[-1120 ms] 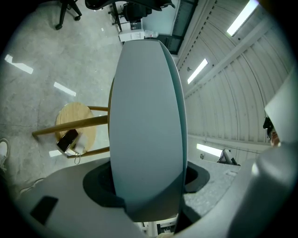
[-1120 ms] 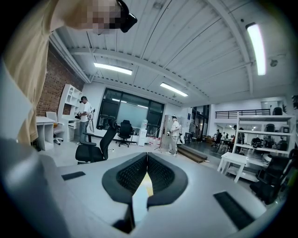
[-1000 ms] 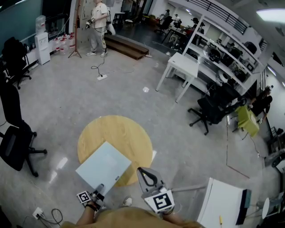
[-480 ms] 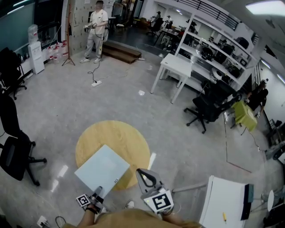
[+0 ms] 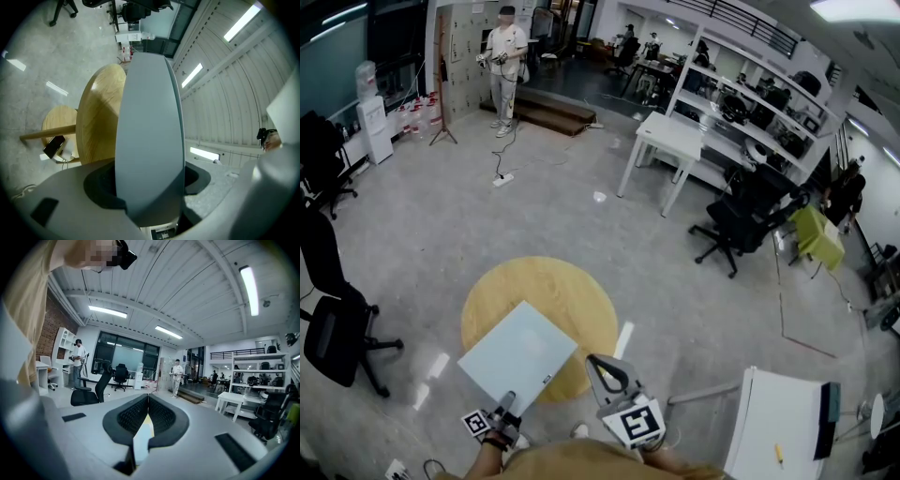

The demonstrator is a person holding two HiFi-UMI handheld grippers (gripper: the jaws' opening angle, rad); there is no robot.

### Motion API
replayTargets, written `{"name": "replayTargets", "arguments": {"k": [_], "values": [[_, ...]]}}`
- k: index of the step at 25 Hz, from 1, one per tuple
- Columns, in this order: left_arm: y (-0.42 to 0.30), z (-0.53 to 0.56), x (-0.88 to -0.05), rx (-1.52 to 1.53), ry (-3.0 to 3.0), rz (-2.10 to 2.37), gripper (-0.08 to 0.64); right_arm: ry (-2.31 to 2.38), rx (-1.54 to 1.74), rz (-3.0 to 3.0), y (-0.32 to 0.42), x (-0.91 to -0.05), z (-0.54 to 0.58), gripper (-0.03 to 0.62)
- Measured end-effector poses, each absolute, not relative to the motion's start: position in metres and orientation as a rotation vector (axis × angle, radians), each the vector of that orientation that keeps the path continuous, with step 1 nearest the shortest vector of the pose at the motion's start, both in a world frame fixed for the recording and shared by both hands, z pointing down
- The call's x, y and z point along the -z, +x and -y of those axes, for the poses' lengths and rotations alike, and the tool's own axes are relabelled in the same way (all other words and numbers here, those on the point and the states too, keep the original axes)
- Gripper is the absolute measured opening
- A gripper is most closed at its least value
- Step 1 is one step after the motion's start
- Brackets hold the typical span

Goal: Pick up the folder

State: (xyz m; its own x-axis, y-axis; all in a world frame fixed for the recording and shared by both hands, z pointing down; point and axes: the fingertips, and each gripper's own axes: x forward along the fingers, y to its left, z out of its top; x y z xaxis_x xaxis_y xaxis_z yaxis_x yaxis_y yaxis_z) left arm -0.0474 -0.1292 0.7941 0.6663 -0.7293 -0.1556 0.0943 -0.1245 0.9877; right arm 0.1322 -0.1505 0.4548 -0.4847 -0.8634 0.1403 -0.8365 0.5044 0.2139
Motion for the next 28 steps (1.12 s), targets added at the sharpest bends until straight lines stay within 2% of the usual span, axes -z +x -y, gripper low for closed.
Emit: {"name": "replayTargets", "arguments": {"k": [8, 17, 28], "values": [[-0.059, 0.153, -0.738, 0.856, 1.658, 0.537, 0.29, 1.46, 0.143, 2.531, 0.134, -0.458, 0.158, 0.0], [-0.06, 0.177, -0.611, 1.084, 1.805, 0.453, 0.29, 1.448, 0.143, 2.577, 0.136, -0.454, 0.164, 0.0], [-0.083, 0.169, -0.466, 1.237, 2.074, 0.6, 0.29, 1.491, 0.082, 2.617, 0.156, -0.449, 0.173, 0.0]]}}
